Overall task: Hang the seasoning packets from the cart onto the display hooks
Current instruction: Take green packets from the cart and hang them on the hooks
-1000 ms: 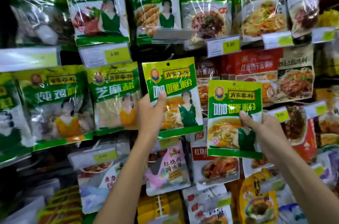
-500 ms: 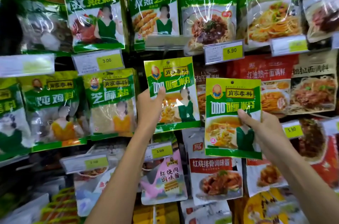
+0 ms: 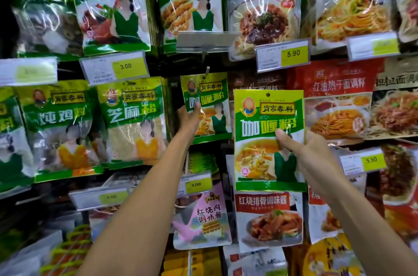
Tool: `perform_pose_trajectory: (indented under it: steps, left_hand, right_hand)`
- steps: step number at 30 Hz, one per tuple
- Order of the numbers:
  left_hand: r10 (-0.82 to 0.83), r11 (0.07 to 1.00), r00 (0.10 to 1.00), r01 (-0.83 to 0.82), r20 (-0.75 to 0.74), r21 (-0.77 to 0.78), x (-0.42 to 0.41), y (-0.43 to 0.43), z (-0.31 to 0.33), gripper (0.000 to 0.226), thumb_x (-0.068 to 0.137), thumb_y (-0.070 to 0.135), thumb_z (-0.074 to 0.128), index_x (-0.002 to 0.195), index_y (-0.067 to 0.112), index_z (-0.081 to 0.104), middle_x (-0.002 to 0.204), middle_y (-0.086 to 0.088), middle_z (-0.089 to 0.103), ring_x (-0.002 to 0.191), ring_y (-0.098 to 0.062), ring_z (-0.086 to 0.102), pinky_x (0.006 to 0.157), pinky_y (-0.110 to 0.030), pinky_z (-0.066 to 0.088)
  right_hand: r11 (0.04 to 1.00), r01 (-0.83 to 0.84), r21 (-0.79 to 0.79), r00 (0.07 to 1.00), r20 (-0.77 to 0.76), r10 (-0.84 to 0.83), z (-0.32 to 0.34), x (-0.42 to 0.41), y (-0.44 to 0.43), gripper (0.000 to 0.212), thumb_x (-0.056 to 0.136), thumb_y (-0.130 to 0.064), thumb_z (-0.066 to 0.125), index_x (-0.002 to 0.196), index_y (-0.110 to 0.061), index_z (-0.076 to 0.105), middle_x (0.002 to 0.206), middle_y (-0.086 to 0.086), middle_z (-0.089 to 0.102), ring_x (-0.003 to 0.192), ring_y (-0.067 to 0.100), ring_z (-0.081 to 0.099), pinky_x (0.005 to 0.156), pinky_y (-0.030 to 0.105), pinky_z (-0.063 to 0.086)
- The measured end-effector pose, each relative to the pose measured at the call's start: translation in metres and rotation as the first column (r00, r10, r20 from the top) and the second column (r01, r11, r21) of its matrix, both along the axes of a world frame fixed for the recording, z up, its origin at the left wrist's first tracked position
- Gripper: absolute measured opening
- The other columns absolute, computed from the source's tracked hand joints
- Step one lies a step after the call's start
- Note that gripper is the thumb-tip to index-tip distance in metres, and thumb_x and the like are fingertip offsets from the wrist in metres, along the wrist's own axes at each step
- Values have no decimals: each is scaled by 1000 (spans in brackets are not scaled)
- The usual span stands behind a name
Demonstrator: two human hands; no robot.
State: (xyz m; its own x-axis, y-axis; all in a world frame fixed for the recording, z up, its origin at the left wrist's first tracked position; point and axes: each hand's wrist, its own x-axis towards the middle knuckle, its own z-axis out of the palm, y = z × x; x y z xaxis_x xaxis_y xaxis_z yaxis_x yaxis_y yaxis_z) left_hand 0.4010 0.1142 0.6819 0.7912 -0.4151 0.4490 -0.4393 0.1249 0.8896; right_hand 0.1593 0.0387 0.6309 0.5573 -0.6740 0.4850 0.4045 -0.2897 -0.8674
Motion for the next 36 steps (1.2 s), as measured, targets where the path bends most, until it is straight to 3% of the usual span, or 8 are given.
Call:
perform_pose_trajectory:
  steps: [3,7,13,18,22,27,31,36]
  left_hand:
    - [-15,1000,999,15,-48,-15,8,-8,2,65,99,29,48,151,11,14,158,-11,17,141,-26,28,113,-39,28]
    - [-1,1000,994,4,-105,28,11,-11,3,72,99,33,48,151,4,8,158,-15,14,144,-29,22,116,-40,25]
    - [277,949,929,-304,245,81,-34,16,-5,59,102,22,40,149,0,12,144,-22,38,130,-36,41,105,-42,37]
    - [334,936,745,-333,577,-111,-79,61,-4,32,98,4,43,129,3,50,128,-11,55,118,-22,50,94,-22,35]
    - [651,755,334,-378,682,-536,-77,118,24,20,91,-6,49,104,-2,63,99,-16,64,95,-26,59,87,-22,40]
    - [730,539,-69,-554,680,-634,-30,153,58,25,96,5,48,115,-2,62,115,-23,61,109,-37,58,97,-41,44]
    - [643,550,-125,-611,756,-569,-2,154,59,33,100,16,41,121,-2,58,123,-22,58,116,-38,55,103,-43,38]
    - [627,549,-166,-600,761,-582,9,149,57,31,99,17,43,120,-3,57,118,-21,60,110,-37,55,103,-43,37]
  right_hand:
    - [999,-9,31,1000,1,9,5,9,7,34,86,-30,66,81,2,54,78,24,58,80,31,64,84,43,50]
    - [998,-34,45,999,3,34,6,16,11,32,84,-30,67,63,-14,50,60,-4,65,67,11,67,72,31,46]
    - [999,-52,7,999,-3,52,7,16,19,41,88,-29,63,47,-29,62,58,-9,67,62,5,68,62,22,48]
    - [999,-32,12,998,53,31,15,12,21,18,80,-35,66,79,-17,67,81,0,76,78,14,73,67,30,51]
    - [997,-72,18,996,60,70,22,22,31,20,82,-33,67,87,-14,67,88,3,76,87,18,73,74,33,52]
    - [994,-113,-14,993,32,113,35,49,50,33,90,-24,64,67,-4,51,67,7,57,77,21,59,80,31,46]
    - [991,-132,10,991,20,132,49,65,55,35,90,-24,66,64,-10,46,63,5,58,67,15,61,69,25,51]
    - [991,-132,-2,991,-14,132,65,74,54,35,89,-26,67,64,-8,53,82,20,56,80,30,57,90,48,50]
